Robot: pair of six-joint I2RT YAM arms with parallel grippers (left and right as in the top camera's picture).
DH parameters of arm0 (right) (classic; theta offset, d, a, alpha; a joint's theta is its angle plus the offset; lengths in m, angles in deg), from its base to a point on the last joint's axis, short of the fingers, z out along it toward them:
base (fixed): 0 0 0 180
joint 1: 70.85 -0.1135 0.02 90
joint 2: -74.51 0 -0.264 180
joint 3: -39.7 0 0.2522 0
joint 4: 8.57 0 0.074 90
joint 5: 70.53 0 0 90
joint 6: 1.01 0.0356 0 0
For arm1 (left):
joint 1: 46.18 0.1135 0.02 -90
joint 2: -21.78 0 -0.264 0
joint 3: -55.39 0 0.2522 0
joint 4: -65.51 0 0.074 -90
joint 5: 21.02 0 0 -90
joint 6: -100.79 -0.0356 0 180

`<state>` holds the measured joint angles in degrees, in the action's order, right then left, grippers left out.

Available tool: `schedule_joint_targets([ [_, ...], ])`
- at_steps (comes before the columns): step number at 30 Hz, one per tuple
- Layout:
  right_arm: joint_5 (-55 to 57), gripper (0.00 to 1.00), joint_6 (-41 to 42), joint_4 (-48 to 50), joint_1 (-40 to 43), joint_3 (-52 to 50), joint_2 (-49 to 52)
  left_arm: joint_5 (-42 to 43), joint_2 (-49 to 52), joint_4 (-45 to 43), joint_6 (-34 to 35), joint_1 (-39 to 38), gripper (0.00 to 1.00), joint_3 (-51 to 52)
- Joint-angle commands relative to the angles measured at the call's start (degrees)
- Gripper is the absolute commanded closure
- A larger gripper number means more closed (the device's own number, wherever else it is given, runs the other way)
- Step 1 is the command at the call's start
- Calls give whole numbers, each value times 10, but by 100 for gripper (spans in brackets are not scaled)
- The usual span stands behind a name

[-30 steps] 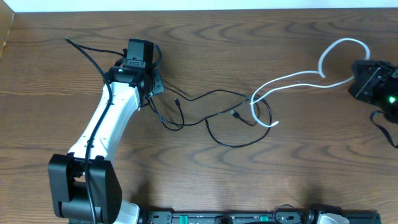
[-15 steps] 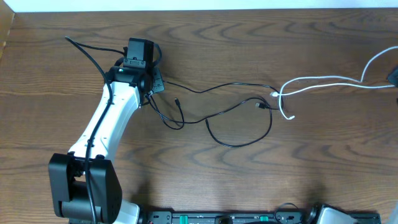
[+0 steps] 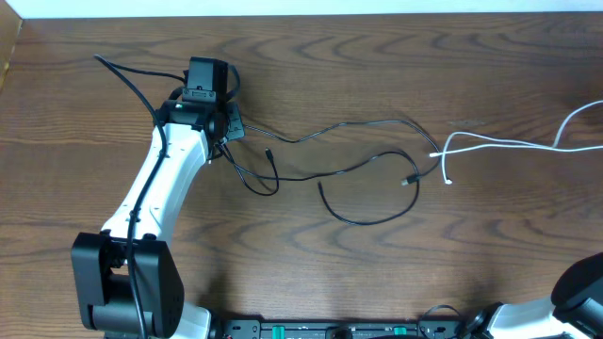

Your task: Untangle cables

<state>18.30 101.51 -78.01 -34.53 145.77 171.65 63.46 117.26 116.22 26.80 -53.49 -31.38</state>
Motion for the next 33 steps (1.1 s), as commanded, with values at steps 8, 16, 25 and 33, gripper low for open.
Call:
schedule_joint_targets([
  [8, -159, 99, -2, -25, 60, 271, -4, -14, 3, -1, -10, 3, 93, 0],
  [16, -163, 99, -7, -16, 42, 390, -4, -14, 3, -1, -10, 3, 93, 0],
  [25, -163, 99, -8, -5, 26, 388, 53, 17, 3, -1, -10, 2, 93, 0],
  [33, -151, 99, -8, 61, 5, 388, 145, 99, 3, 0, -12, -2, 93, 0],
])
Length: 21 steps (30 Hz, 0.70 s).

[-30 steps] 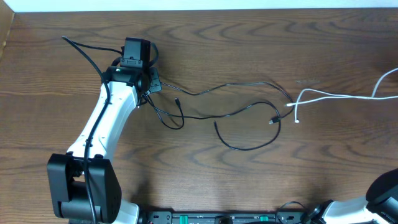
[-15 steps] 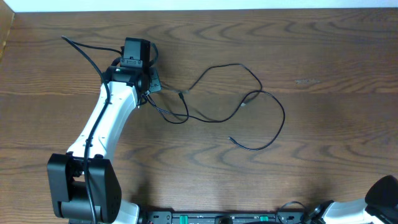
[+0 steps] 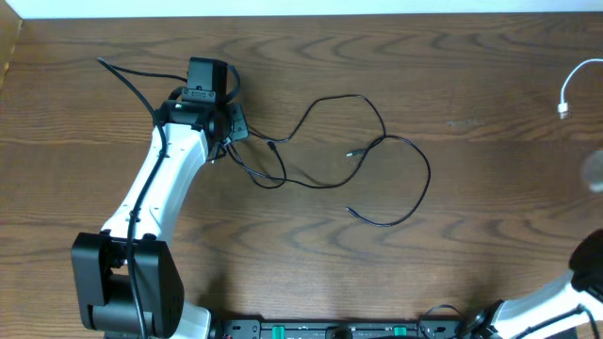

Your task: Untangle cables

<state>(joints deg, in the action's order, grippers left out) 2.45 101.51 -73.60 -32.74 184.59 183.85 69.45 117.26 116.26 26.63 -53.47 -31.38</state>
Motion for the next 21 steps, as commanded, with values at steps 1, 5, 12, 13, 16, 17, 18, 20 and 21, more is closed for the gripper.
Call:
schedule_joint_targets([
  [1, 11, 99, -8, 24, -16, 0, 31, 45, 3, 0, -10, -3, 93, 0],
  [5, 36, 99, -8, 60, -35, 0, 58, 54, 3, 0, -10, -7, 92, 0],
  [12, 80, 99, 38, 147, -59, 0, 62, 53, 3, 0, -10, -9, 93, 0],
  [13, 81, 99, 47, 152, -59, 0, 62, 54, 3, 0, -10, -9, 93, 0],
  [16, 82, 99, 57, 156, -59, 0, 74, 54, 3, 0, -10, -9, 93, 0],
  [17, 82, 99, 57, 156, -60, 0, 81, 53, 3, 0, -10, -9, 92, 0],
  [18, 82, 99, 57, 156, -61, 0, 91, 53, 3, -2, -10, -9, 93, 0],
  [20, 81, 99, 57, 155, -63, 0, 121, 53, 3, -2, -10, -8, 92, 0],
  [21, 81, 99, 57, 154, -63, 0, 137, 53, 3, -2, -10, -9, 92, 0],
])
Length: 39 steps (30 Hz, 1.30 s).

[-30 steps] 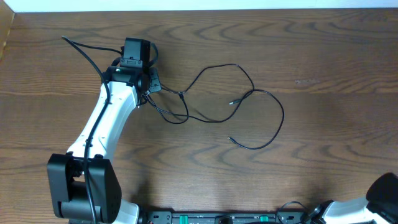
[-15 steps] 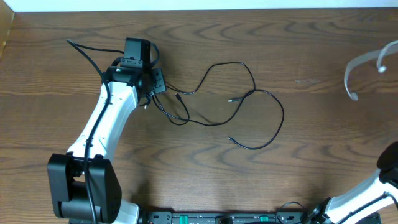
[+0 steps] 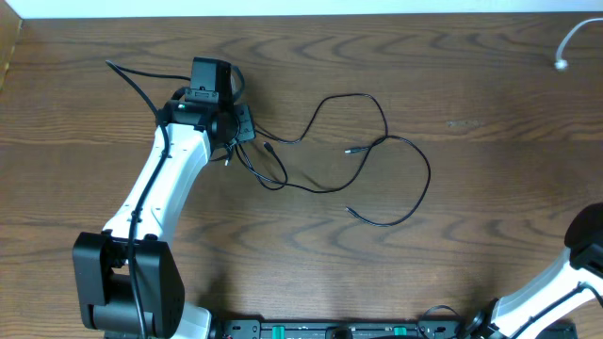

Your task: Untangle cables

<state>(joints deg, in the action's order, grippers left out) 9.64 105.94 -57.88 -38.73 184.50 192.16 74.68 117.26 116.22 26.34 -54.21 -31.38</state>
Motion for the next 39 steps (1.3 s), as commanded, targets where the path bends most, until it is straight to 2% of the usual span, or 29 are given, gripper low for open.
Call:
schedule_joint_targets([
  [1, 9, 99, 13, -5, -3, 1, 68, 1, 3, -2, -8, -1, 92, 0],
  [4, 9, 98, 12, -14, -3, 1, 119, 1, 3, -2, -8, -1, 93, 0],
  [7, 6, 94, 12, -25, -3, 1, 156, 1, 3, -2, -8, -1, 93, 0],
  [9, 2, 74, 12, -34, -3, 1, 169, 1, 3, -2, -8, -1, 93, 0],
  [10, 2, 55, 12, -40, -3, 1, 172, 1, 3, -2, -8, -1, 93, 0],
  [12, 2, 24, 5, -45, -3, 1, 171, 1, 3, -2, -8, -1, 93, 0],
  [13, 0, 10, 0, -47, -3, 1, 167, 1, 3, -2, -8, -1, 93, 0],
  [14, 0, 1, -3, -50, -3, 1, 162, 1, 3, -2, -8, -1, 92, 0],
  [20, -26, 1, -38, -105, -5, 1, 101, 8, 2, -9, -37, -1, 92, 0],
  [26, -144, 1, -138, -219, -24, 1, 14, 110, -35, -44, -95, -1, 93, -1],
  [32, -269, 1, -212, -343, -72, 1, -22, 199, -138, -95, -99, -1, 92, -1],
  [36, -331, 1, -299, -404, -119, 1, -21, 198, -208, -116, -99, -1, 92, -1],
  [37, -350, 1, -364, -430, -150, 1, -21, 198, -238, -115, -91, -1, 92, -1],
  [39, -354, 1, -417, -448, -186, 1, -21, 198, -261, -113, -68, -1, 92, -1],
])
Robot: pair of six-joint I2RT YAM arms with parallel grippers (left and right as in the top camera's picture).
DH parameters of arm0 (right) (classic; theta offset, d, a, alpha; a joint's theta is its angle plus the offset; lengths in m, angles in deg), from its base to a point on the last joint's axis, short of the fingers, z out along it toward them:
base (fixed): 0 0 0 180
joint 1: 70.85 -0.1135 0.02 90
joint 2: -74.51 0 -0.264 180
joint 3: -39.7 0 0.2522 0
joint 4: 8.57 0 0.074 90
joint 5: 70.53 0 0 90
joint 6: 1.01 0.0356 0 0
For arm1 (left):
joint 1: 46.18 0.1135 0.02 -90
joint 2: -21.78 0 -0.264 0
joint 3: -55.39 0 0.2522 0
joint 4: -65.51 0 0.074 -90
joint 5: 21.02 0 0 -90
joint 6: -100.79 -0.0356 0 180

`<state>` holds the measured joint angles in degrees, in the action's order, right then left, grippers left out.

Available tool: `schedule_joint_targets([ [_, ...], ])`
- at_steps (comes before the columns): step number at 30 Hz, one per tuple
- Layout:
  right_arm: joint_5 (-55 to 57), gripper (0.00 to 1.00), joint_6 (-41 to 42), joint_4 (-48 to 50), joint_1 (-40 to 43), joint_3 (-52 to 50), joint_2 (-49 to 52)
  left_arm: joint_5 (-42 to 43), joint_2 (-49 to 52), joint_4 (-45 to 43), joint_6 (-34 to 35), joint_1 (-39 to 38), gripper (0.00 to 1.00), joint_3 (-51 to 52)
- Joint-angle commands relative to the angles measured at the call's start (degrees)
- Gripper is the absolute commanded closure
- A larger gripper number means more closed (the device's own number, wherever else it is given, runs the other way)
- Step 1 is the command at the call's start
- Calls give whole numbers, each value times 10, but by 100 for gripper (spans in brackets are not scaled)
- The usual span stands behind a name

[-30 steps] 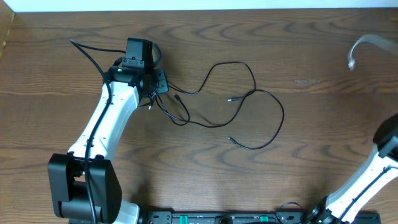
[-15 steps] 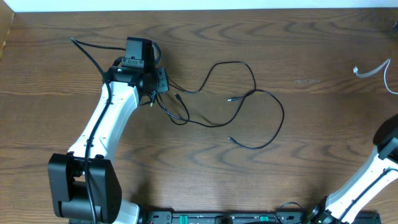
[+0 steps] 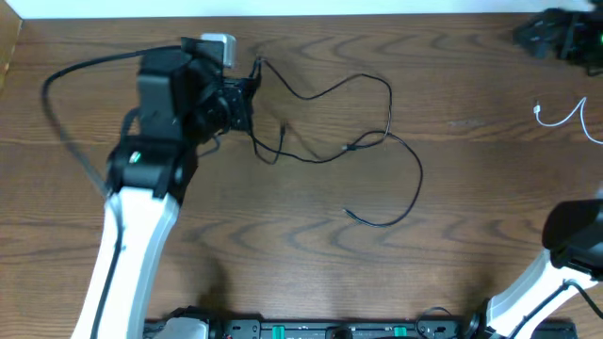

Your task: Untangle cables

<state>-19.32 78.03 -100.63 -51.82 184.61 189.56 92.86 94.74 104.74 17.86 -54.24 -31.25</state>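
Note:
The black cable (image 3: 418,175) lies in loose loops across the middle of the table, one free end near the front. Its other part runs up to my left gripper (image 3: 251,87), which is raised at the back left and shut on it. A short stretch of the white cable (image 3: 563,121) lies at the right edge, well apart from the black one. My right gripper (image 3: 558,34) is a dark blur at the back right corner, above the white cable and not visibly touching it. Its jaws cannot be made out.
The left arm's white link (image 3: 132,235) crosses the front left of the wooden table (image 3: 283,254), with its own black lead arching to the left. The right arm's base (image 3: 575,240) stands at the front right edge.
My left arm has lifted and swung toward the back, pulling the black cable's held part up. The right gripper has come into view at the back right. The white cable now lies at the right edge.
At first the white cable's end lay across the black cable's right loops. Then it was drawn off to the right edge and further to the back right corner, leaving the black cable alone. The left gripper stayed on the black cable, and now holds it higher.

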Motion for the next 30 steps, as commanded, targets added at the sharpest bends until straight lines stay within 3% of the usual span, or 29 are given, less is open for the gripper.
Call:
schedule_joint_targets([
  [1, -63, 1, -161, -26, -75, 0, 5, 17, -43, 4, 25, -1, 92, -2],
  [5, -44, 1, -201, -31, -154, 0, 5, 20, -61, 25, 60, -1, 92, -2],
  [15, 132, 1, -224, -23, -352, 0, 26, 42, -59, 55, 83, 0, 92, -2],
  [23, 113, 1, -226, -32, -432, -1, 83, 40, -59, 58, 134, 0, 92, -2],
  [30, 115, 15, -258, -57, -466, -1, 142, 40, -59, 68, 147, 2, 92, -2],
])
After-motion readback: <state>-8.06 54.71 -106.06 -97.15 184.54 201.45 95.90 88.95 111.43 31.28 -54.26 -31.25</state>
